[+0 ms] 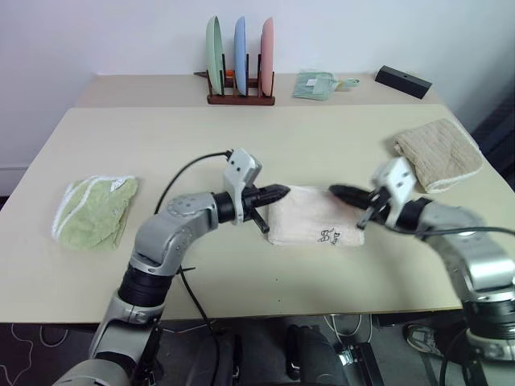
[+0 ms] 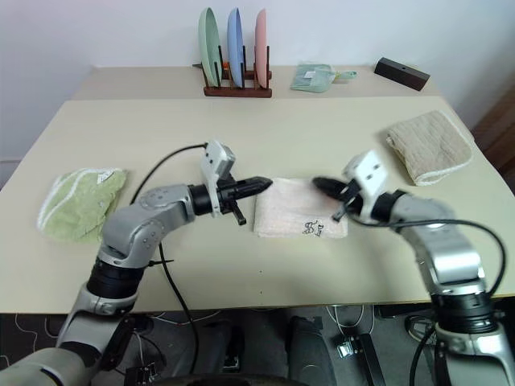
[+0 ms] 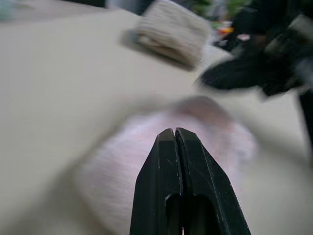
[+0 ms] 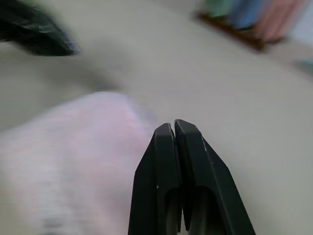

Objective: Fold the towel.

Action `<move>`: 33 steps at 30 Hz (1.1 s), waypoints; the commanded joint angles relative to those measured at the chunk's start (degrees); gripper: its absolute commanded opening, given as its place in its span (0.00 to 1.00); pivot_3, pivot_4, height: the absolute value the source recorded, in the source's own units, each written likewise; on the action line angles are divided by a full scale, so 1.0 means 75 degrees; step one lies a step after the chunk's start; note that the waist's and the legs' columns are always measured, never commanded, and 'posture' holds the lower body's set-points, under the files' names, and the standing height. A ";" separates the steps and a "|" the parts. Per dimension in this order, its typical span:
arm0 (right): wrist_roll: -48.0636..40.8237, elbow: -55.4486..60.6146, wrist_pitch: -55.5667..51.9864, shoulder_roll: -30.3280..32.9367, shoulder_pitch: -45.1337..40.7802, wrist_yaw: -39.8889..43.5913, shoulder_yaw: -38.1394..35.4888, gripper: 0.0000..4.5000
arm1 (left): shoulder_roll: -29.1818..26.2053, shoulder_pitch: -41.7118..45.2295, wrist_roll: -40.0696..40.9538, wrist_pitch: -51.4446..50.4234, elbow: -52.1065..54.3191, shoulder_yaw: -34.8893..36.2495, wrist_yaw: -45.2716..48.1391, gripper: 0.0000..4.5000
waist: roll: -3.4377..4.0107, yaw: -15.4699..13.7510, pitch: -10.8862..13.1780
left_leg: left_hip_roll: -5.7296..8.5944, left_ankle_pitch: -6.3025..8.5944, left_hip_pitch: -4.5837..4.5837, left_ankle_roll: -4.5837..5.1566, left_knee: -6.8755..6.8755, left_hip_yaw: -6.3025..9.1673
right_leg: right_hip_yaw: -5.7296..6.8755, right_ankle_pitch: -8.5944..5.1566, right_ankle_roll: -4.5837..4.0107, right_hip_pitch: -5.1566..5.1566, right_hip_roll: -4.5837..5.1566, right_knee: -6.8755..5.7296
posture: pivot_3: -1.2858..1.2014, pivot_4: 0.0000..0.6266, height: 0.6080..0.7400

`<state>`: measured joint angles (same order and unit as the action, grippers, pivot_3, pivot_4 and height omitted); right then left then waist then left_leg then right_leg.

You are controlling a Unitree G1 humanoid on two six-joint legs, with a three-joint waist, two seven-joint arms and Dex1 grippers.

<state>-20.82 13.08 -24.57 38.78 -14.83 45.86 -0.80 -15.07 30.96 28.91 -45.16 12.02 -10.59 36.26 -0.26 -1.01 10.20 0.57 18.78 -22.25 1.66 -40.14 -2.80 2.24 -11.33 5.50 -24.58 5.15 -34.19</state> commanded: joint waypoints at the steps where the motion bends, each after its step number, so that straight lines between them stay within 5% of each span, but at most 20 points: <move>1: 0.0603 -0.0328 0.0086 -0.0215 -0.0045 -0.0453 0.0341 0.01 | 0.0166 -0.0035 -0.0201 0.0055 -0.0351 -0.0221 -0.0077 0.00 | 0.0001 0.0030 0.0001 | 0.0006 0.0000 0.0000 0.0001 -0.0001 -0.0002 | -0.0001 0.0000 0.0000 0.0000 0.0003 -0.0001 | 0.52 0.24 1.00; 10: 0.1242 -0.1489 0.0465 -0.0805 0.0003 -0.0848 0.0734 0.01 | 0.0370 -0.0331 -0.1728 0.1267 -0.2278 -0.0850 -0.0576 0.00 | -0.0004 0.0032 -0.0014 | -0.0006 -0.0002 0.0022 -0.0002 0.0002 -0.0002 | 0.0001 0.0003 0.0005 0.0012 -0.0013 -0.0008 | 0.52 0.24 1.00; 16: 0.0681 -0.0732 0.0439 -0.0544 -0.0147 -0.0447 0.0113 0.01 | 0.0704 -0.0585 -0.0845 0.1367 -0.1030 0.0183 -0.0573 0.00 | -0.0003 0.0034 -0.0013 | -0.0009 0.0003 0.0032 0.0007 0.0003 0.0000 | -0.0002 0.0002 0.0000 0.0018 -0.0006 -0.0011 | 0.52 0.24 1.00; 18: 0.0203 -0.0430 0.0163 -0.0415 -0.0217 -0.0132 -0.0169 0.13 | 0.0697 -0.0540 -0.0570 0.1185 -0.0679 0.0525 -0.0619 0.00 | -0.0002 0.0034 -0.0012 | -0.0009 0.0003 0.0013 0.0005 0.0002 0.0001 | -0.0002 0.0004 0.0003 -0.0002 -0.0004 -0.0015 | 0.52 0.24 1.00; 21: -0.0746 0.0228 -0.0548 0.0077 -0.0315 0.0515 -0.0655 0.38 | 0.0649 -0.0348 0.0354 0.0214 -0.0223 0.1537 -0.0991 0.19 | -0.0001 0.0037 -0.0011 | -0.0009 0.0002 0.0003 0.0004 0.0003 0.0004 | 0.0000 0.0005 0.0004 -0.0010 -0.0003 -0.0016 | 0.52 0.24 1.00; 27: -0.1070 0.0604 -0.1085 0.0756 -0.0267 0.0961 -0.0766 1.00 | 0.0818 -0.0353 0.1710 -0.2023 -0.0207 0.2544 -0.1806 0.85 | -0.0002 0.0024 -0.0011 | -0.0008 0.0004 0.0005 0.0007 0.0003 0.0008 | 0.0005 0.0005 0.0005 -0.0005 -0.0005 -0.0015 | 0.52 0.24 1.00; 29: -0.1014 0.0533 -0.1036 0.0877 -0.0156 0.1052 -0.0753 1.00 | 0.0980 -0.0342 0.1722 -0.2495 -0.0445 0.2571 -0.2169 0.99 | -0.0003 0.0019 -0.0011 | -0.0005 0.0004 0.0004 0.0007 0.0002 0.0008 | 0.0005 0.0005 0.0005 -0.0003 -0.0004 -0.0014 | 0.52 0.24 1.00; 33: -0.0895 0.0438 -0.0868 0.0916 -0.0009 0.1084 -0.0724 1.00 | 0.1531 -0.0121 0.1998 -0.3030 -0.1048 0.2921 -0.2626 0.99 | -0.0005 0.0024 -0.0010 | -0.0001 0.0003 0.0004 0.0007 0.0000 0.0008 | 0.0006 0.0008 0.0009 -0.0001 -0.0005 -0.0012 | 0.52 0.24 1.00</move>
<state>-27.65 15.50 -32.03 44.98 -14.90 53.80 -5.42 -4.29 28.21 42.25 -66.66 4.77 10.16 17.94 -0.29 -0.83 10.13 0.56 18.81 -22.22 1.71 -40.14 -2.74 2.29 -11.27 5.57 -24.58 5.11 -34.28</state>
